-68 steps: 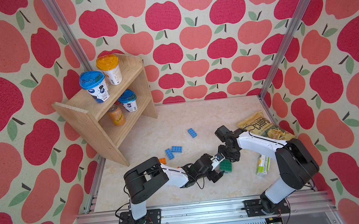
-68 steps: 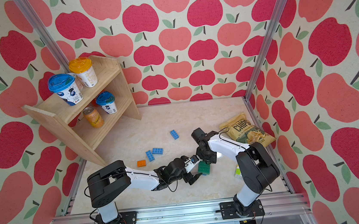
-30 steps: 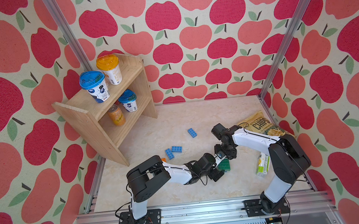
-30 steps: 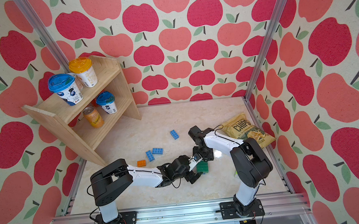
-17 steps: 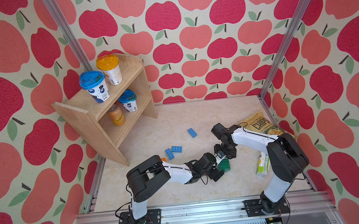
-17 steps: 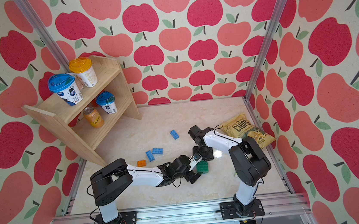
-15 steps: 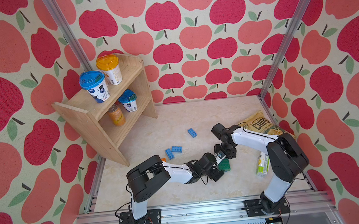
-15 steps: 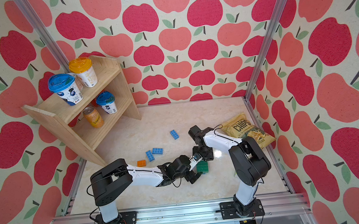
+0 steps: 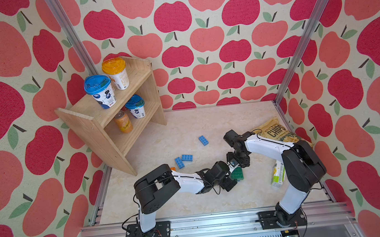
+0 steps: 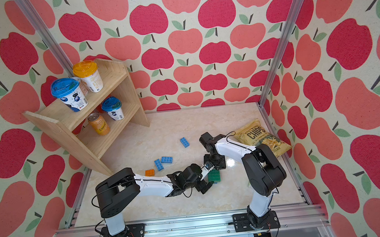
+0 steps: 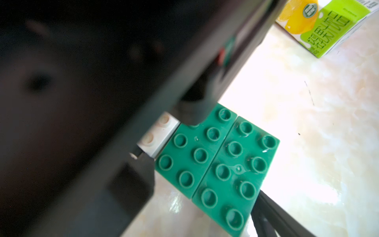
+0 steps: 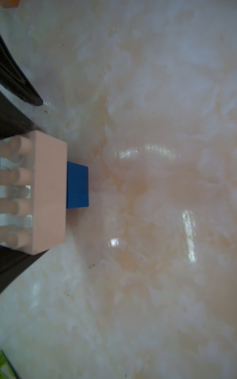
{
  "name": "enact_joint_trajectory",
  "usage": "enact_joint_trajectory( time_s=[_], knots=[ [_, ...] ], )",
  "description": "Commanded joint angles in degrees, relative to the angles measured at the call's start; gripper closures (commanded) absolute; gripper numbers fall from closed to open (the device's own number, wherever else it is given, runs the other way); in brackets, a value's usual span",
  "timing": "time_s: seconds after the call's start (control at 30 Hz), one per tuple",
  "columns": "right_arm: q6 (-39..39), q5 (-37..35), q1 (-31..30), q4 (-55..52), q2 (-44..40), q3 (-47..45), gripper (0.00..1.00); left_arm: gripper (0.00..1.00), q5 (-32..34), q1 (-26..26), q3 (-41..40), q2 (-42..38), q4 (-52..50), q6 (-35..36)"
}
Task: Assemble a rectangle with lego
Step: Assemble the lego brick with the lego brick.
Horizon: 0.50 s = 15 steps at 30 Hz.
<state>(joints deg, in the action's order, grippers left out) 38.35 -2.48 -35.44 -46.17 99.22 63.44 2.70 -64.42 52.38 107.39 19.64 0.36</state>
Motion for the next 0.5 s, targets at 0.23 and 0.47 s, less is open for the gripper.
enact_joint_trajectory(
  time_s=[0.23,0.47],
  knots=[
    [0.06,4.59,-1.81,2.28,1.33,0.78,0.74,0.02,2.84,0.35,2.01,2.45,-1.26,0.32],
    [0.28,4.59,-1.33,2.69,1.33,0.92,0.71,0.03,3.8,-0.22,-1.49,0.22,4.47,1.88]
  ],
)
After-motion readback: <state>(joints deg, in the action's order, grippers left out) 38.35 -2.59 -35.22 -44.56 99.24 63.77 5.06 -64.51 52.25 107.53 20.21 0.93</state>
